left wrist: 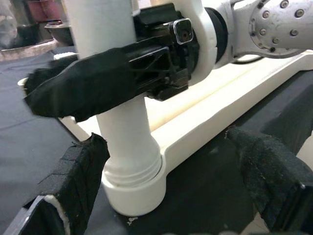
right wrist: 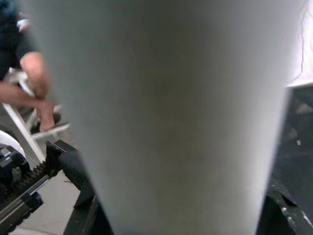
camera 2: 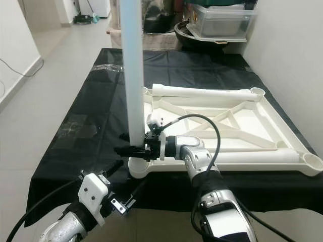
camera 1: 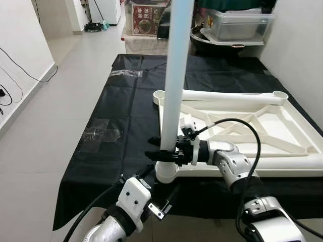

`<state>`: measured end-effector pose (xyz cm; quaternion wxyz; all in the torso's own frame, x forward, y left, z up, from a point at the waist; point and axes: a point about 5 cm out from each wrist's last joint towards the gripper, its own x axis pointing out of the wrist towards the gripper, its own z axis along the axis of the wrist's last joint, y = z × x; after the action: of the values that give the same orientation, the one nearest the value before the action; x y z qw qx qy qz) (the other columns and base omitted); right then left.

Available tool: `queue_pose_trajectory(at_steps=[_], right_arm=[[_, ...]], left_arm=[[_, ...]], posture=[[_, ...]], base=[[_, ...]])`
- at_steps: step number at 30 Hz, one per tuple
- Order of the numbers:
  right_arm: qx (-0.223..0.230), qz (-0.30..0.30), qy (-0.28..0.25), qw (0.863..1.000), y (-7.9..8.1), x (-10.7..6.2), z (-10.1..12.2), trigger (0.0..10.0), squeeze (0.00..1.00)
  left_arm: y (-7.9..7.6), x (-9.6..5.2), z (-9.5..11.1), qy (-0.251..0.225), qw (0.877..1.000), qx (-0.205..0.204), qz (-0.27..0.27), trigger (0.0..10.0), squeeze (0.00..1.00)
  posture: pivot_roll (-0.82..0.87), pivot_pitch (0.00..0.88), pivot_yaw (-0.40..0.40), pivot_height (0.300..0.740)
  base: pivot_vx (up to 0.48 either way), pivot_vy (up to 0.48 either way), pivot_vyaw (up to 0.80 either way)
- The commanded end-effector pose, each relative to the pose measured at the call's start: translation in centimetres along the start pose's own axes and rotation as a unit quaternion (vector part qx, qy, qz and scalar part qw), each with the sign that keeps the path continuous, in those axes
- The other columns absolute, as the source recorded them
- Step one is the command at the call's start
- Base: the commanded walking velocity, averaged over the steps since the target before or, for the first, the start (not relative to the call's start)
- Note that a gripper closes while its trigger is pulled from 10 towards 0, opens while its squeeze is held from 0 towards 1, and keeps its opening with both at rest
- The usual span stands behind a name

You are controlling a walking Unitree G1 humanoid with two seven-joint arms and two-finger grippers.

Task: Building children table

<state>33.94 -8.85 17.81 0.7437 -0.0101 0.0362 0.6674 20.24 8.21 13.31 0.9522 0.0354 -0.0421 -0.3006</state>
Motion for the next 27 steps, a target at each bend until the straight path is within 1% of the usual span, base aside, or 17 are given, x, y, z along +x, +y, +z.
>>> queue_pose_trajectory(at_steps=[1, 6, 7, 9, 10, 13, 14, 15, 16, 17, 18, 19, 20, 22, 23, 26, 27], right_arm=[[0.01, 0.031, 0.014, 0.999, 0.3, 0.7, -0.5, 0.0, 0.0], [0.0, 0.027, 0.006, 1.0, 0.2, 0.6, -0.4, 0.0, 0.0], [-0.003, -0.005, -0.009, 1.0, 0.0, 0.7, -0.4, 0.0, 0.0], [-0.003, -0.005, -0.009, 1.0, 0.0, 0.7, -0.4, 0.0, 0.0], [-0.005, -0.051, -0.024, 0.998, -0.3, 0.7, -0.5, 0.0, 0.0], [-0.005, -0.051, -0.024, 0.998, -0.3, 0.7, -0.5, 0.0, 0.0], [-0.006, -0.153, -0.048, 0.987, -1.2, 0.8, -0.5, 0.0, 0.0], [0.004, -0.261, -0.069, 0.963, -2.0, 0.7, -0.6, 0.0, 0.0], [0.004, -0.261, -0.069, 0.963, -2.0, 0.7, -0.6, 0.0, 0.0], [0.008, -0.361, -0.082, 0.929, -2.6, 0.4, -0.7, 0.0, 0.0], [0.008, -0.361, -0.082, 0.929, -2.6, 0.4, -0.7, 0.0, 0.0], [0.013, -0.449, -0.092, 0.889, -2.9, -0.2, -0.9, 0.0, 0.0], [0.013, -0.449, -0.092, 0.889, -2.9, -0.2, -0.9, 0.0, 0.0], [0.022, -0.572, -0.099, 0.814, -2.7, -1.4, -1.5, 0.0, 0.0], [0.022, -0.572, -0.099, 0.814, -2.7, -1.4, -1.5, 0.0, 0.0], [0.032, -0.66, -0.102, 0.743, -1.7, -2.3, -2.0, 0.0, 0.0], [0.032, -0.66, -0.102, 0.743, -1.7, -2.3, -2.0, 0.0, 0.0]], left_arm=[[-0.1, -0.2, -0.4, 0.011, 1.0, -0.002, 0.002, 10.0, 0.0], [-0.1, -0.2, -0.4, 0.012, 1.0, -0.002, 0.002, 10.0, 0.0], [-0.1, -0.1, -0.4, 0.012, 1.0, -0.002, 0.001, 10.0, 0.0], [-0.1, -0.1, -0.4, 0.012, 1.0, -0.002, 0.001, 10.0, 0.0], [-0.1, -0.1, -0.4, 0.012, 1.0, -0.003, 0.001, 10.0, 0.0], [-0.1, -0.1, -0.4, 0.012, 1.0, -0.003, 0.001, 10.0, 0.0], [-0.1, -0.1, -0.4, 0.012, 1.0, -0.003, 0.001, 10.0, 0.0], [0.0, -0.1, -0.4, 0.012, 1.0, -0.003, 0.002, 10.0, 0.0], [0.0, -0.1, -0.4, 0.012, 1.0, -0.003, 0.002, 10.0, 0.0], [0.0, -0.1, -0.4, 0.013, 1.0, -0.003, 0.001, 10.0, 0.0], [0.0, -0.1, -0.4, 0.013, 1.0, -0.003, 0.001, 10.0, 0.0], [0.0, -0.2, -0.4, 0.013, 1.0, -0.003, 0.0, 10.0, 0.0], [0.0, -0.2, -0.4, 0.013, 1.0, -0.003, 0.0, 10.0, 0.0], [0.0, -0.2, -0.5, 0.014, 1.0, -0.003, -0.001, 10.0, 0.0], [0.0, -0.2, -0.5, 0.014, 1.0, -0.003, -0.001, 10.0, 0.0], [0.0, -0.2, -0.5, 0.013, 1.0, -0.002, 0.0, 10.0, 0.0], [0.0, -0.2, -0.5, 0.013, 1.0, -0.002, 0.0, 10.0, 0.0]], posture=[[0.15, 0.097, -0.053, 0.74], [0.15, 0.097, -0.05, 0.74], [0.15, 0.095, -0.053, 0.74], [0.15, 0.095, -0.053, 0.74], [0.15, 0.097, -0.055, 0.74], [0.15, 0.097, -0.055, 0.74], [0.15, 0.097, -0.053, 0.74], [0.15, 0.096, -0.049, 0.74], [0.15, 0.096, -0.049, 0.74], [0.14, 0.097, -0.047, 0.74], [0.14, 0.097, -0.047, 0.74], [0.14, 0.096, -0.047, 0.74], [0.14, 0.096, -0.047, 0.74], [0.14, 0.094, -0.048, 0.74], [0.14, 0.094, -0.048, 0.74], [0.14, 0.092, -0.049, 0.74], [0.14, 0.092, -0.049, 0.74]], base=[[0.0, 0.0, 0.0], [0.0, 0.0, 0.0], [0.0, 0.0, 0.0], [0.0, 0.0, 0.0], [0.0, 0.0, 0.0], [0.0, 0.0, 0.0], [0.0, 0.0, 0.0], [0.0, 0.0, 0.0], [0.0, 0.0, 0.0], [0.0, 0.0, 0.0], [0.0, 0.0, 0.0], [0.0, 0.0, 0.0], [0.0, 0.0, 0.0], [0.0, 0.0, 0.0], [0.0, 0.0, 0.0], [0.0, 0.0, 0.0], [0.0, 0.0, 0.0]])
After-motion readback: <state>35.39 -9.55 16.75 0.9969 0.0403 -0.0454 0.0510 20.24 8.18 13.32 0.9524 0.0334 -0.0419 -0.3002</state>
